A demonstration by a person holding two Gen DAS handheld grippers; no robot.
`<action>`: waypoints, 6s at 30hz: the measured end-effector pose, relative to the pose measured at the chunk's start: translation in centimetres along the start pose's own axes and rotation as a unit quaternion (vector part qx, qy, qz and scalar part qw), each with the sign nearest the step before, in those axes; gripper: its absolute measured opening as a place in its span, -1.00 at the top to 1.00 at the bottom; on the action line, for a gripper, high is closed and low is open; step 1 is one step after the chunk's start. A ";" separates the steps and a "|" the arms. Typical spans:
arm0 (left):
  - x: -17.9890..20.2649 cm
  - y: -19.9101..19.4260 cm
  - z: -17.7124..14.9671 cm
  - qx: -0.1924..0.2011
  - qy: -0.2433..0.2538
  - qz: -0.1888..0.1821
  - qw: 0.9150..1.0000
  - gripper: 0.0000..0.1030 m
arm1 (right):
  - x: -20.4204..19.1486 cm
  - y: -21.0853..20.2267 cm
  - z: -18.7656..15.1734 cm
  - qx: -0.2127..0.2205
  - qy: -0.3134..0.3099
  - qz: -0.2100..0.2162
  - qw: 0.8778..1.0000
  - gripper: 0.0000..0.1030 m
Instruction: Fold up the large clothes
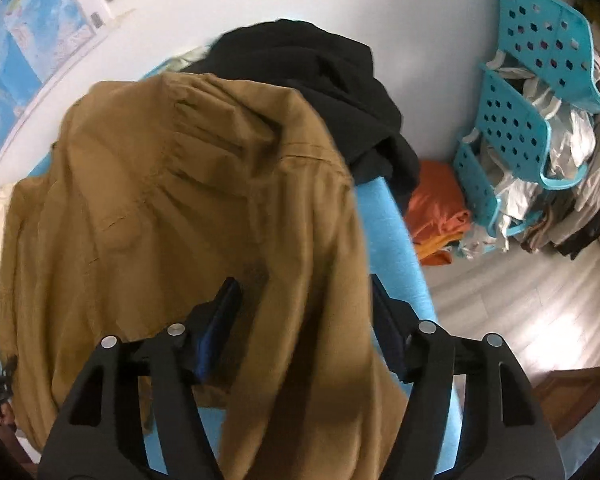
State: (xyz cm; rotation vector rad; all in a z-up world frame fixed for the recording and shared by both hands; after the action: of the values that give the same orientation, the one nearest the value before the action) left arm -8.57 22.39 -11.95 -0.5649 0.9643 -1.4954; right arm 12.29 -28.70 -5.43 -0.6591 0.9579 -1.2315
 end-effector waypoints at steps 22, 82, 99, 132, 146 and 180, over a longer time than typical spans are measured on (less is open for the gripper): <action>-12.9 -6.7 1.7 0.038 -0.136 0.398 0.907 -0.88 | -3.1 -10.7 -8.3 0.111 -0.041 0.137 0.983 -0.45; 13.4 -3.0 5.5 0.084 0.021 -0.271 0.959 0.28 | 1.9 -17.7 -20.9 0.162 0.104 0.340 0.921 0.93; 18.2 -0.1 4.6 0.041 0.101 -0.230 0.967 -0.11 | 1.9 -11.9 -15.6 0.128 0.075 0.154 0.977 -0.51; 11.5 0.2 9.5 0.092 0.018 -0.255 0.962 -0.36 | -15.4 -15.8 -3.6 -0.054 -0.117 0.287 0.949 0.90; 4.2 -0.2 5.7 0.093 -0.059 -0.282 0.953 -0.48 | -20.5 -7.3 -3.8 -0.082 -0.157 0.313 0.933 -0.07; -0.3 2.8 6.2 0.027 -0.038 -0.091 0.995 0.49 | -10.1 6.9 6.5 -0.037 -0.028 0.285 0.958 0.40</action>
State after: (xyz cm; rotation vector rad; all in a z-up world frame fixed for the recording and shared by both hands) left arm -1.90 21.34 -10.90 -0.6795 0.8280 -1.6449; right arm 20.79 -17.78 -5.74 -0.4262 1.0561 -0.6661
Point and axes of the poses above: each gripper's, at about its wrist camera, not at the fingertips, and y roughly the way its jaws point, x to its right, z to its top, the point moved 1 cm from there along y, roughly the way its jaws point, and after that the axes turned 5 degrees about y, right-handed, at the moved point
